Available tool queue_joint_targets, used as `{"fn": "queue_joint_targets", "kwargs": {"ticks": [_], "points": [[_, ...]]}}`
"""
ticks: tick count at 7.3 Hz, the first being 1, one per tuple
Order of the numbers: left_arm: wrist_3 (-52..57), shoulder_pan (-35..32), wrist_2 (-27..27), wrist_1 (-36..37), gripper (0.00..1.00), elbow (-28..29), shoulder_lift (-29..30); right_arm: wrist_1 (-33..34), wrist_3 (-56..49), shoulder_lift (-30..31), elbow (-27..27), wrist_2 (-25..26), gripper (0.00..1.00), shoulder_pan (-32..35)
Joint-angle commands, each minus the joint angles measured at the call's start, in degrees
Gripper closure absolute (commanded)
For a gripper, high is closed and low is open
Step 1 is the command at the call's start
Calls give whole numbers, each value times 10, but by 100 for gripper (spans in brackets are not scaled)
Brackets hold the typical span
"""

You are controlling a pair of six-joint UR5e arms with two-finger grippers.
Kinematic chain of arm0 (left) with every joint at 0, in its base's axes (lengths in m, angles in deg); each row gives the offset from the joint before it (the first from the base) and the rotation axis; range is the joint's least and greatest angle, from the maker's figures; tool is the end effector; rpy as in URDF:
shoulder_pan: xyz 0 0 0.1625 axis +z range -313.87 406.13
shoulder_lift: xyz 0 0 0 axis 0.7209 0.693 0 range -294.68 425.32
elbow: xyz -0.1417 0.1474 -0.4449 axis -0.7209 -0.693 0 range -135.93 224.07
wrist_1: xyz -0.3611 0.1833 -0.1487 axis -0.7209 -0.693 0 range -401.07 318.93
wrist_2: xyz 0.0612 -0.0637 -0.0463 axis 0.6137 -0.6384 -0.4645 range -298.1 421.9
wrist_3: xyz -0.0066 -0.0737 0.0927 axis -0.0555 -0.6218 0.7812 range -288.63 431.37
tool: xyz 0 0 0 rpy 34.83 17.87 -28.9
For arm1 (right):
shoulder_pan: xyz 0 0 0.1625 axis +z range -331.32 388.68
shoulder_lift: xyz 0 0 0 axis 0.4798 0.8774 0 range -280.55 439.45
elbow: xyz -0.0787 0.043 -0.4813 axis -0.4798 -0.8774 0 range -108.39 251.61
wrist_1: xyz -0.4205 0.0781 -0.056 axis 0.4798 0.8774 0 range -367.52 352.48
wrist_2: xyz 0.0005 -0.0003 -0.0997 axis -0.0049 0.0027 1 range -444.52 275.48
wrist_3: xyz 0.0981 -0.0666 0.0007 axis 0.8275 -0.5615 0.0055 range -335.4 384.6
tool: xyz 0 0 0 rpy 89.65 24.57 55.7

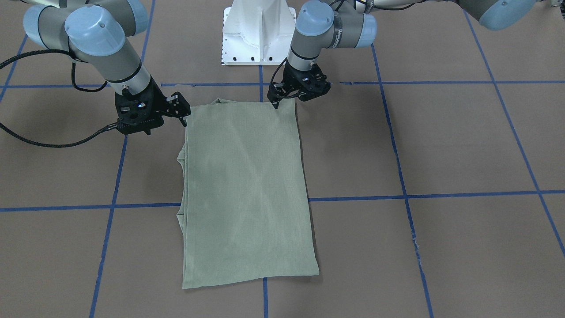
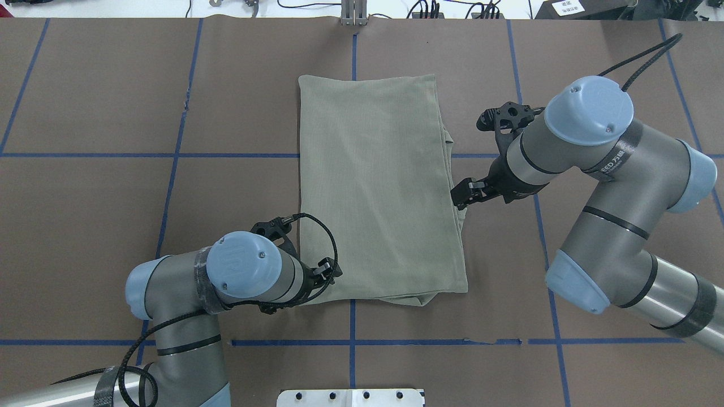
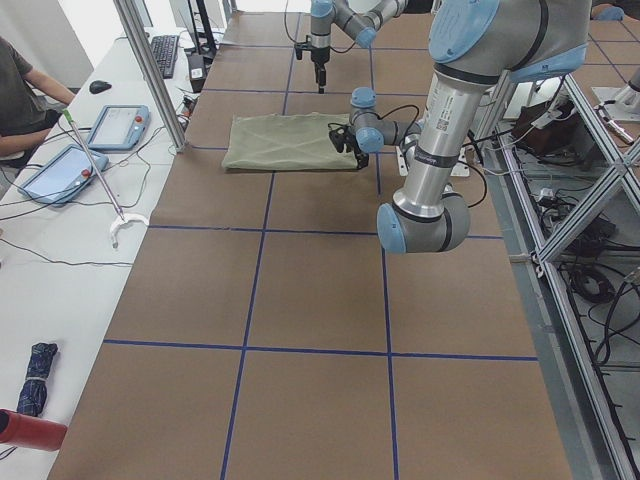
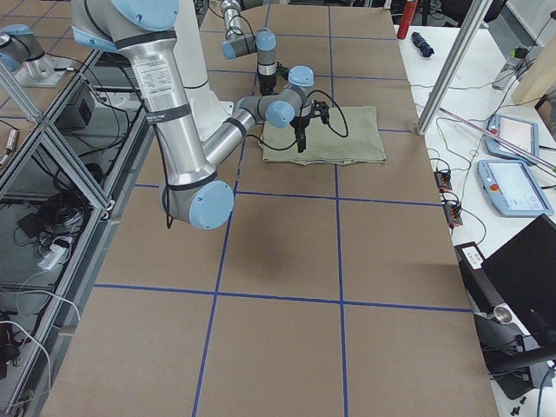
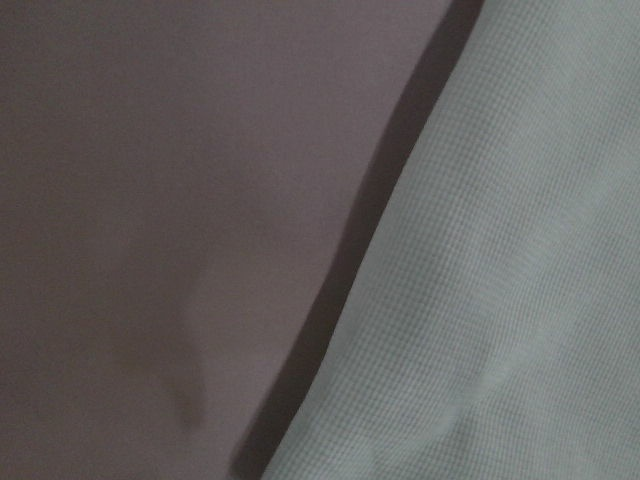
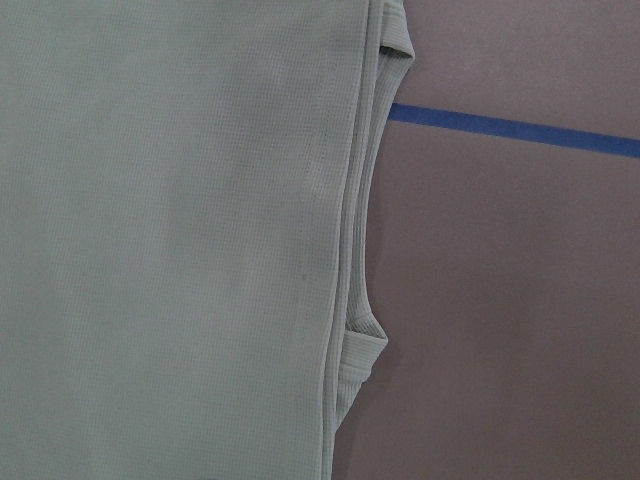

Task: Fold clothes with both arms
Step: 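Move both grippers to the shirt's near end, left to its near corner, then lower the right gripper to the shirt's other near corner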

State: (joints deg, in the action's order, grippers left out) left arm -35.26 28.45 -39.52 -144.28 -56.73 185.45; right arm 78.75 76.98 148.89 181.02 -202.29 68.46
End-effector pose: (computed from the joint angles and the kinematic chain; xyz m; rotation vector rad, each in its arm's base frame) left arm 0.6416 -0.3198 0.3045 -0.1773 0.9521 -0.4575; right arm -0.4348 -0.4636 0.3643 0.1076 -0.8710 -0.1494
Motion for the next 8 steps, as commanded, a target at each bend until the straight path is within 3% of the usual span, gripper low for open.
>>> {"fn": "queue_joint_targets", "kwargs": {"ticks": [1, 3, 8], "points": [[0, 1, 1, 0, 10, 6, 0, 0, 0, 0, -1, -1, 0, -1], [0, 3, 2, 0, 17, 10, 1, 0, 0, 0, -1, -1, 0, -1], [1, 4, 4, -2, 57, 9, 3, 0, 0, 0, -1, -1, 0, -1]]}}
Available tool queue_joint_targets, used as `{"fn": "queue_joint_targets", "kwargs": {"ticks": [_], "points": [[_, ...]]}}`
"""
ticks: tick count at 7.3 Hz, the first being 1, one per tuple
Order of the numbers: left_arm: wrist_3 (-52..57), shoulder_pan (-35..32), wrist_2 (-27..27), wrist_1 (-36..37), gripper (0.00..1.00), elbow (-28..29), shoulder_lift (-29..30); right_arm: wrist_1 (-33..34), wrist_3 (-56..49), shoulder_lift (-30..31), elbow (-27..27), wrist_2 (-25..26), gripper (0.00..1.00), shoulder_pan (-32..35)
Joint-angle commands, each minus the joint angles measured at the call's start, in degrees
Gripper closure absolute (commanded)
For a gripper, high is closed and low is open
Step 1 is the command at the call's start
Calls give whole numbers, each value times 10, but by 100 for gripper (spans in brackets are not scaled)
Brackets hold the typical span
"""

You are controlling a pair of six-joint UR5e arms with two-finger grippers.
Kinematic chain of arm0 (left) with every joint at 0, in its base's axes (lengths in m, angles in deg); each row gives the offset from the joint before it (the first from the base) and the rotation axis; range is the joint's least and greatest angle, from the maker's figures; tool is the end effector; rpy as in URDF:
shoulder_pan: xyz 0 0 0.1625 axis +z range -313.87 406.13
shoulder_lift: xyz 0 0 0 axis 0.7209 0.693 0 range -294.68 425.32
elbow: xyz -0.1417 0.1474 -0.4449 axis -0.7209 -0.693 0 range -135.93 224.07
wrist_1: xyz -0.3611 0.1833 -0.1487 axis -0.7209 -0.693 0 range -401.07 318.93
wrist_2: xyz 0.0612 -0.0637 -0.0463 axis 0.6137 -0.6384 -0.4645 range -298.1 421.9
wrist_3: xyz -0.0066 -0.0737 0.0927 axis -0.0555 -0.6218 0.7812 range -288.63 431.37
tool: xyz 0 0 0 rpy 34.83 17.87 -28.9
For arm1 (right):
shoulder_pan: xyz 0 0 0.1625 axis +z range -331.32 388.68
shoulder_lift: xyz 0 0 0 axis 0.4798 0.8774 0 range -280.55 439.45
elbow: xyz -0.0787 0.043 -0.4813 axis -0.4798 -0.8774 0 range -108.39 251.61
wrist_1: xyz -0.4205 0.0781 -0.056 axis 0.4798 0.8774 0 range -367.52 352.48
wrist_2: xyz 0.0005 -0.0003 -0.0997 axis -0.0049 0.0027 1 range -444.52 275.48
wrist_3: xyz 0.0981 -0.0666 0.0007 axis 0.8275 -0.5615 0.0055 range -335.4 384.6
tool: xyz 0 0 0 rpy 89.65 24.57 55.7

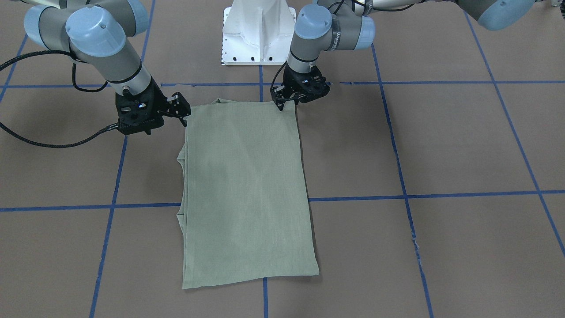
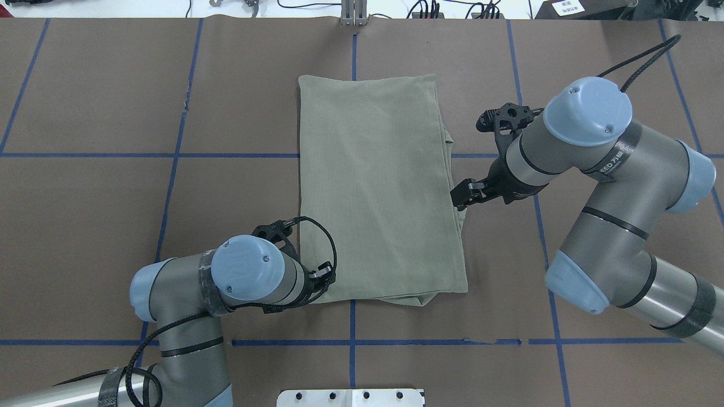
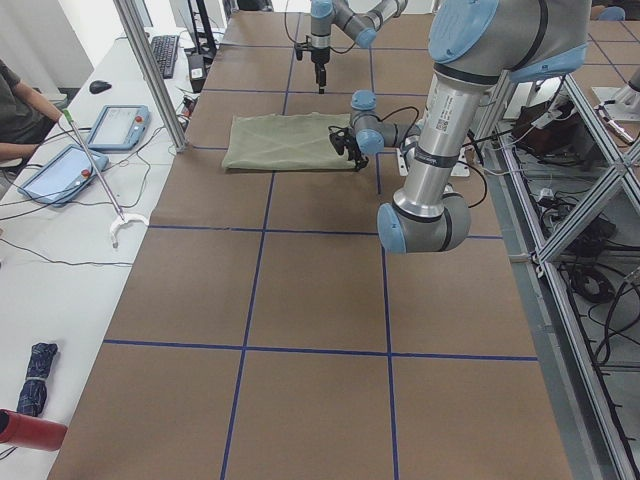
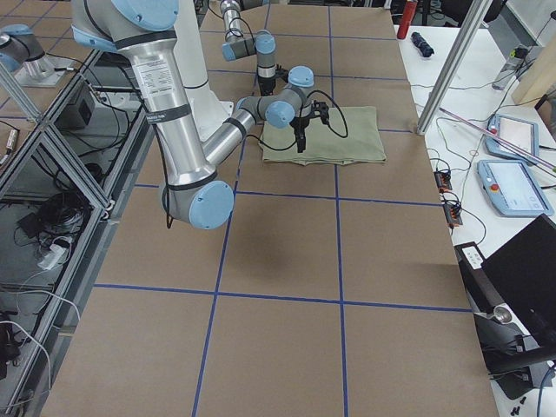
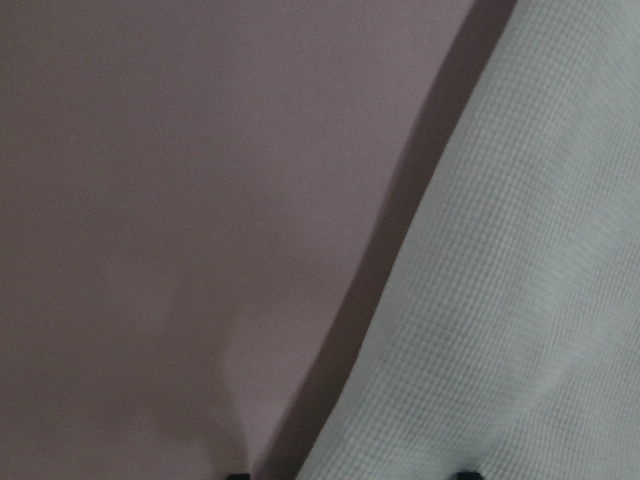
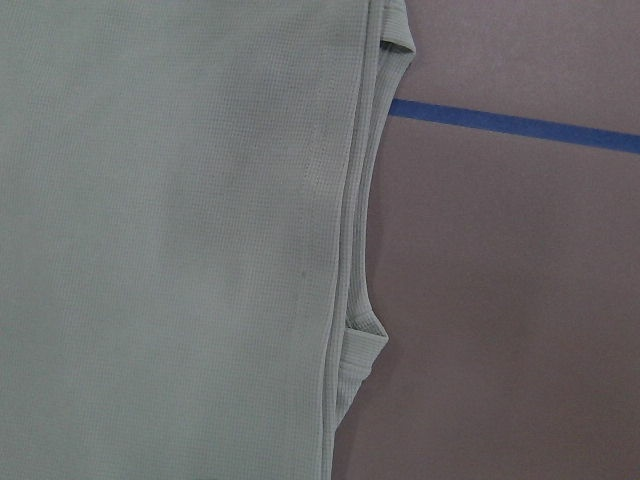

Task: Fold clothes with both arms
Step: 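Lower the right gripper to the shirt's other near corner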

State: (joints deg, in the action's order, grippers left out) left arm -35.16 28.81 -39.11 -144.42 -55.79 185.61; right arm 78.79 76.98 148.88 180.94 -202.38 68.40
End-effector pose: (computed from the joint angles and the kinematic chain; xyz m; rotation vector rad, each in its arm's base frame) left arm 0.6482 -0.3180 0.3099 -0.1732 0.9406 -0.4557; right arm -0.4356 -0.4632 0.3649 0.1046 -0.8706 -0.1505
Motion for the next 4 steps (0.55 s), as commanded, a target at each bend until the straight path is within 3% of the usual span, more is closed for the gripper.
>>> {"fn": "queue_joint_targets", "kwargs": {"ticks": [1, 3, 4], "points": [[0, 0, 0, 0, 73, -1, 3, 0, 0, 1, 0, 0, 0, 0], [0, 0, 6, 0, 100, -8, 2, 0, 0, 1, 3, -1, 0, 0], [-2, 0, 5, 0, 100, -13, 3, -1, 0, 2, 3, -3, 0, 0]]}}
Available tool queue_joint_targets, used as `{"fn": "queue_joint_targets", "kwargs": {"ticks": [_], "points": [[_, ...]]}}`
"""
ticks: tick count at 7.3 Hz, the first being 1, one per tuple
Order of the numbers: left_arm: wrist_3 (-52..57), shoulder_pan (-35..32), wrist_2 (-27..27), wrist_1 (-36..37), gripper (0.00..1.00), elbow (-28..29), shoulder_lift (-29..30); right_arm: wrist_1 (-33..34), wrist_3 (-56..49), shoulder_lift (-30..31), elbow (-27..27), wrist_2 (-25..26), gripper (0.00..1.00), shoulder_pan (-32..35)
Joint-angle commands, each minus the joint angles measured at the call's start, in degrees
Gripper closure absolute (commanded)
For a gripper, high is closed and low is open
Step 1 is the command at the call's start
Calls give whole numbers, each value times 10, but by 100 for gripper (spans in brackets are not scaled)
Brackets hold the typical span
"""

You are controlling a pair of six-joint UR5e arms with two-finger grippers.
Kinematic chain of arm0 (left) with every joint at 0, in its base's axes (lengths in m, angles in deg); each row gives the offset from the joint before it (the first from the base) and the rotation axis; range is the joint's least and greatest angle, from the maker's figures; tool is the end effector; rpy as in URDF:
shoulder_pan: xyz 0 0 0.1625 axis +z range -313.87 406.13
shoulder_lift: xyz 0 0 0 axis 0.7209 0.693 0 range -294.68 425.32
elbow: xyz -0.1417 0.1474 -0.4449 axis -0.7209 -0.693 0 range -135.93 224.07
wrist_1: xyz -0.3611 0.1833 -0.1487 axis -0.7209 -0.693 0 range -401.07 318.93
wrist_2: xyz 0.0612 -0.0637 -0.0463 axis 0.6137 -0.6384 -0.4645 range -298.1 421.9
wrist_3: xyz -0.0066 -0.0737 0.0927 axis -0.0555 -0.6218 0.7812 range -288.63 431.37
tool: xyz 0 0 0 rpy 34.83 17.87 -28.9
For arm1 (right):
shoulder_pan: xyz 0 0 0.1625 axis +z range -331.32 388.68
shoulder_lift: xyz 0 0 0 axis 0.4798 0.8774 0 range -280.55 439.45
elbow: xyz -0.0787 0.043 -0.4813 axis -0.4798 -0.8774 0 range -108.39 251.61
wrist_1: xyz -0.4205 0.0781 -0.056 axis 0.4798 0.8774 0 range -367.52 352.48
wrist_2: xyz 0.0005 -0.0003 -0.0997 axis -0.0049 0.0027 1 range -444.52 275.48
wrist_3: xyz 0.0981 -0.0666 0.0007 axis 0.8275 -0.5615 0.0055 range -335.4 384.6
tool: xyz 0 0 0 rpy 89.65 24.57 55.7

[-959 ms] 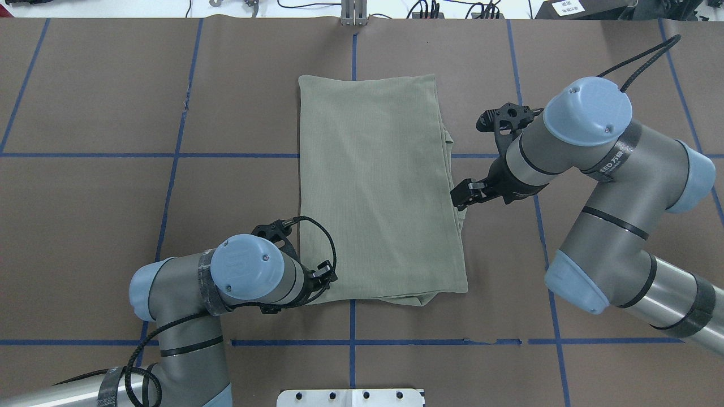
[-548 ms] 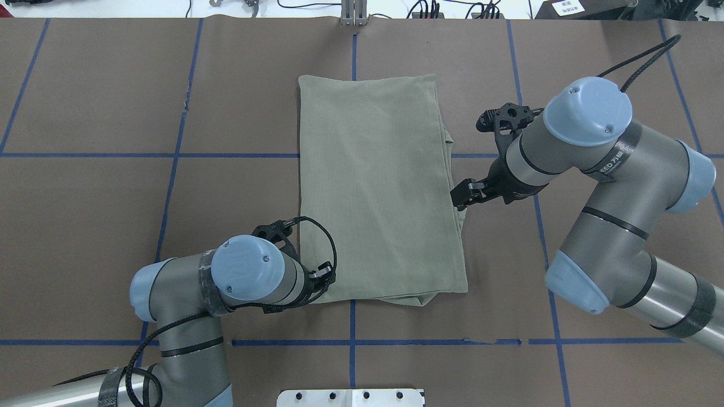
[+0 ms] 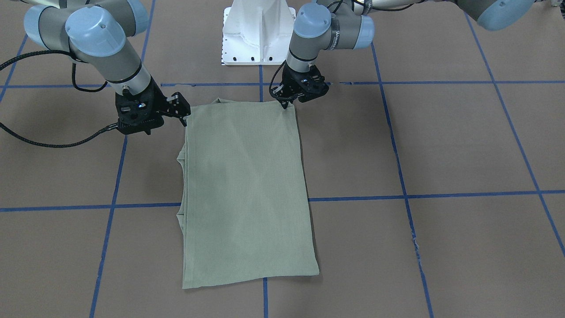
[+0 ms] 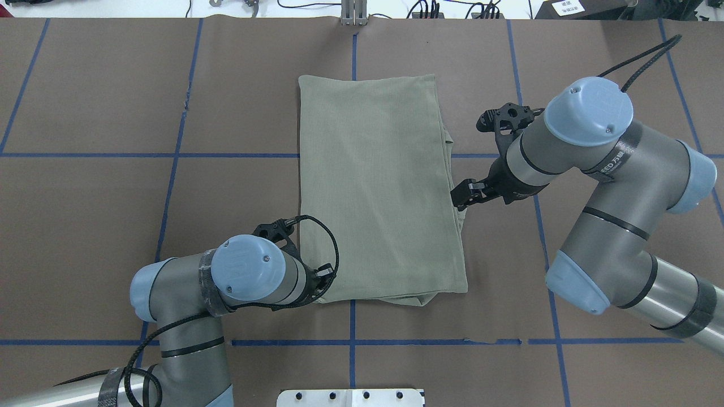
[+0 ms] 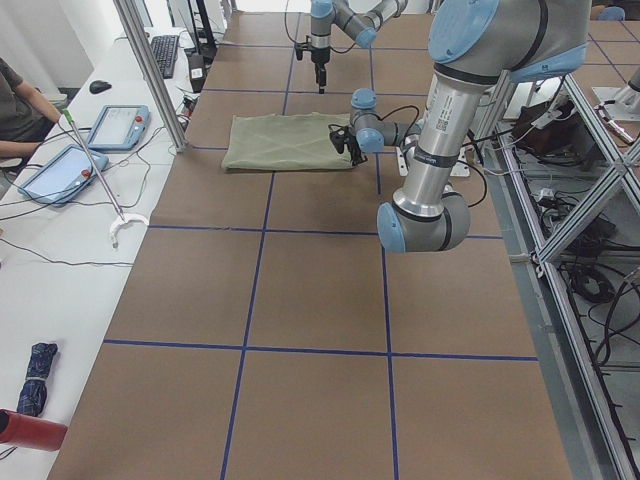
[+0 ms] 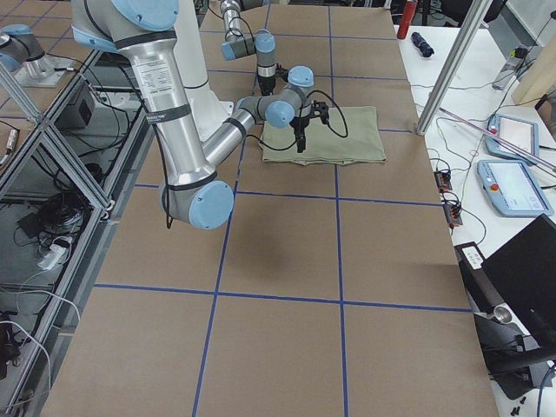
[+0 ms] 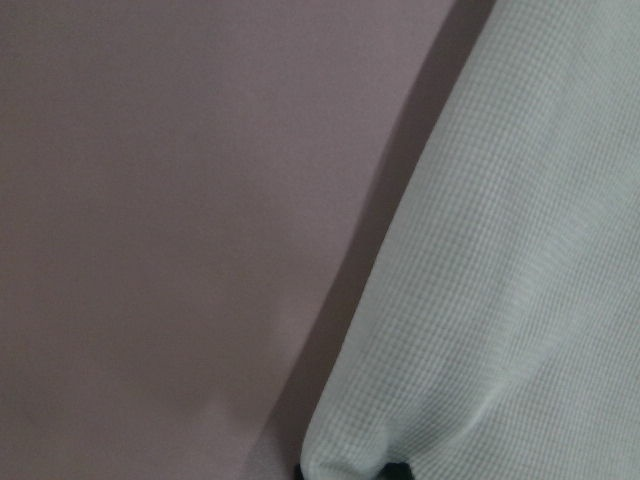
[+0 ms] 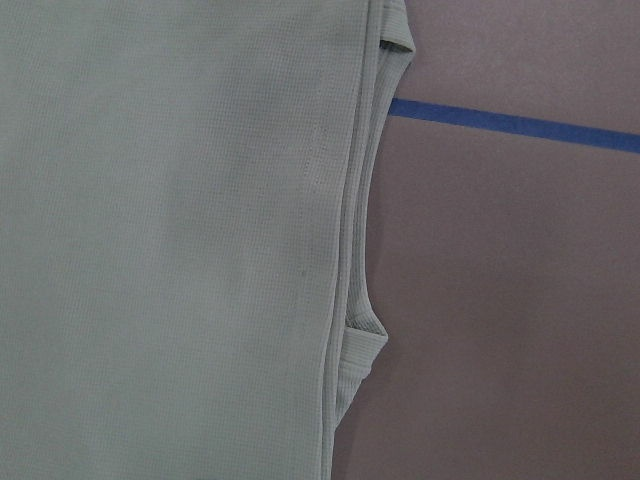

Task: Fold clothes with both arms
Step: 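Lower the right gripper to the shirt's other near corner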

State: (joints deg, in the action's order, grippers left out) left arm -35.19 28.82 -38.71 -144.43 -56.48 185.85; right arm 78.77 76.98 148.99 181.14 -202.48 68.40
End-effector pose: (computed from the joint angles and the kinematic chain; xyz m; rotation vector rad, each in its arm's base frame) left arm 0.6455 -0.3179 0.3014 -0.1664 0.9572 -0.4563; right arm -0.4347 -0.4622 0.3644 0.1046 -0.8729 -0.1517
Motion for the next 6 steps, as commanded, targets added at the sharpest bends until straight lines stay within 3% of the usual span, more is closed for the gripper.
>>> {"fn": "queue_joint_targets", "kwargs": {"ticks": [1, 3, 6], "points": [[-2, -1, 1, 1, 100, -13, -1, -2, 3, 7, 2, -1, 0, -3], [-1, -1, 0, 2, 100, -36, -4, -7, 130, 9, 10, 11, 0, -45], [-1, 0, -1, 2, 100, -40, -5, -9, 360, 31, 63, 90, 0, -144]]}}
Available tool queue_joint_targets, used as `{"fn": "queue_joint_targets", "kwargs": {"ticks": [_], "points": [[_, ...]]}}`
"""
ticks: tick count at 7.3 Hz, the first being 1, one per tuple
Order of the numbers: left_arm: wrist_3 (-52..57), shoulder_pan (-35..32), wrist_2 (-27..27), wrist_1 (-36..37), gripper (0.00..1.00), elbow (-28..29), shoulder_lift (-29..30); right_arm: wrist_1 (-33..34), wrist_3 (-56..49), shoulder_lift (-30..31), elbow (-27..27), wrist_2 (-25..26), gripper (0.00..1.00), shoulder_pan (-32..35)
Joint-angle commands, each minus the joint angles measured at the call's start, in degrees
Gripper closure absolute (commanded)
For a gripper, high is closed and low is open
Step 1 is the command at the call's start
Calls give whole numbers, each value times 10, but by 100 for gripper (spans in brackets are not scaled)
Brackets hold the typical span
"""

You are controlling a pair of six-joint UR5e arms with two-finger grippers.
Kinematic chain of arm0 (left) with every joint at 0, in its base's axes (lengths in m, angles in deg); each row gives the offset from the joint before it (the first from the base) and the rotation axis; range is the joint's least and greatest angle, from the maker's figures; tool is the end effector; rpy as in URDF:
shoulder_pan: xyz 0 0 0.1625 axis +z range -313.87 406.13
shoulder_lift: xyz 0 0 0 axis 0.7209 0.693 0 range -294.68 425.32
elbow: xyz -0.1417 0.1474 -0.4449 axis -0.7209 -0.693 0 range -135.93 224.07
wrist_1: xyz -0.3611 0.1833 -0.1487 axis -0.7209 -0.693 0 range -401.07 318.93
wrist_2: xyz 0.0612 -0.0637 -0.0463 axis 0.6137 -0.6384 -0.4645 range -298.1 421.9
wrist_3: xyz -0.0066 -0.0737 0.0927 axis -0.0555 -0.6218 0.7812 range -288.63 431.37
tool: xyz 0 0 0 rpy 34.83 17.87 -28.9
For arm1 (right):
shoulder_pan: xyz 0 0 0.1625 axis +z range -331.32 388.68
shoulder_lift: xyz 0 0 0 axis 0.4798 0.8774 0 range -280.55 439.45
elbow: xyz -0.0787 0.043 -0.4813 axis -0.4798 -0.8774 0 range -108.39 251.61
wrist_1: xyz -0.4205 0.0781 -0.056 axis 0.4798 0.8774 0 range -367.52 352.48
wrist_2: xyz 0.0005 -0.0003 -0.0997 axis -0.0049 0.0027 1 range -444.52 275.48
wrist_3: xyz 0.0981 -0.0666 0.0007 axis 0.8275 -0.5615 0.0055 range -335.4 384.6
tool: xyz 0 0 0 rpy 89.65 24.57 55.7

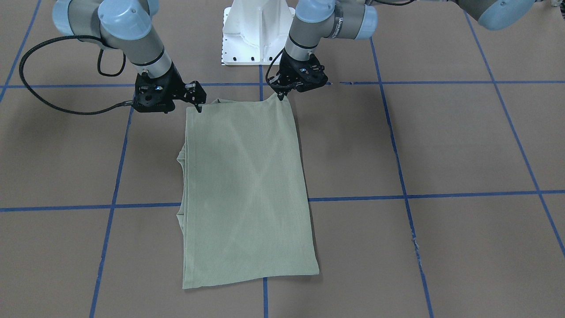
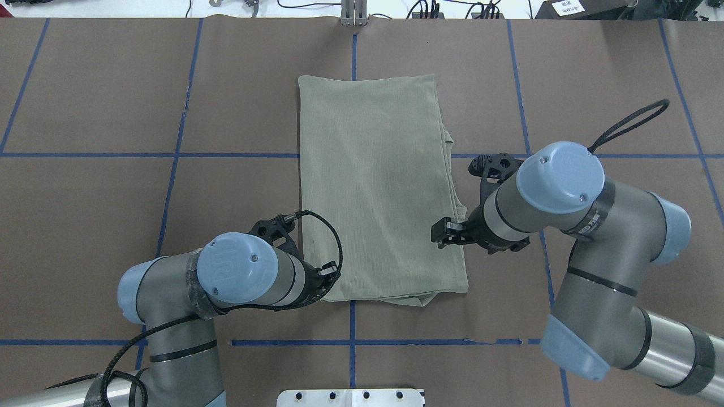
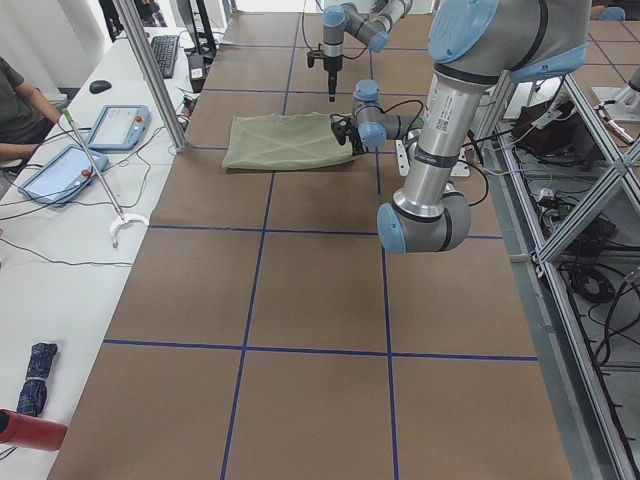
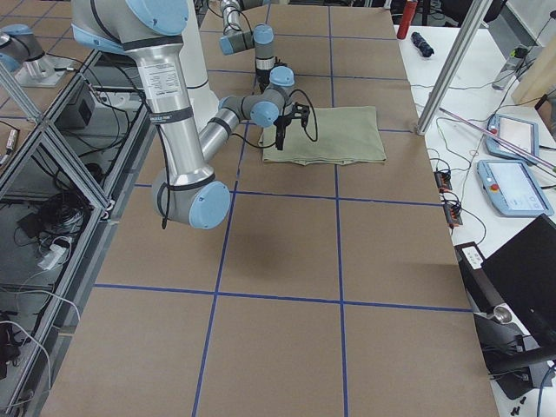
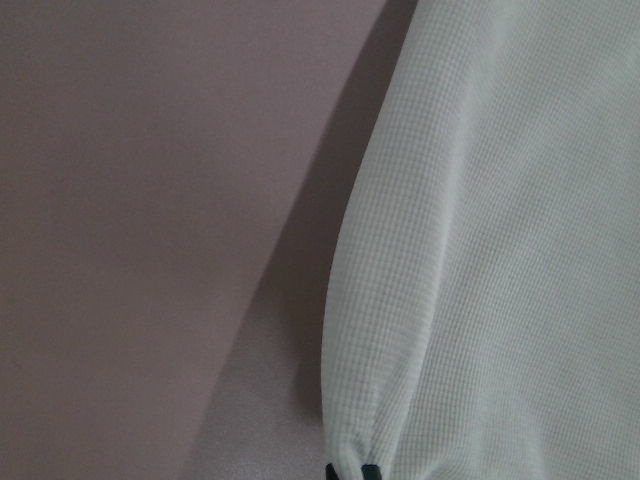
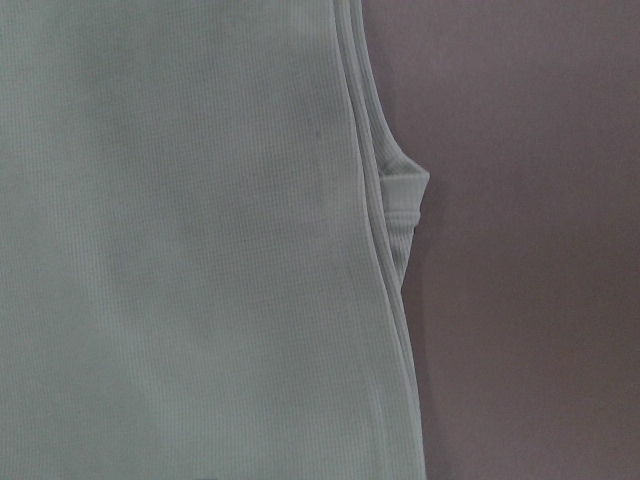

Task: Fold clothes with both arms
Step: 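Lower the right gripper to the shirt's other near corner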

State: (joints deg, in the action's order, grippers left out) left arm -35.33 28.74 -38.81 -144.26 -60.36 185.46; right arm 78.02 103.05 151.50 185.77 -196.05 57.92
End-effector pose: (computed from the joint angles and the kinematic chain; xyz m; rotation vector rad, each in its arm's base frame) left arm 0.6251 -0.3124 0.2759 -0.1663 1.0151 -0.4478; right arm -0.4829 -0.3733 0.3566 -0.0528 -0.8762 0.1361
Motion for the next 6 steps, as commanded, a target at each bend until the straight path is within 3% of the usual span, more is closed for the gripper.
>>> {"fn": "queue_joint_targets", "kwargs": {"ticks": [1, 3, 6], "points": [[0, 0, 0, 0, 100, -2, 0, -1, 160, 5, 21, 79, 0, -80], [0, -1, 0, 0, 100, -2, -2, -2, 216, -4, 12, 95, 0, -120], [0, 1, -1, 0, 100, -2, 0, -1, 217, -4, -10, 96, 0, -107]]}}
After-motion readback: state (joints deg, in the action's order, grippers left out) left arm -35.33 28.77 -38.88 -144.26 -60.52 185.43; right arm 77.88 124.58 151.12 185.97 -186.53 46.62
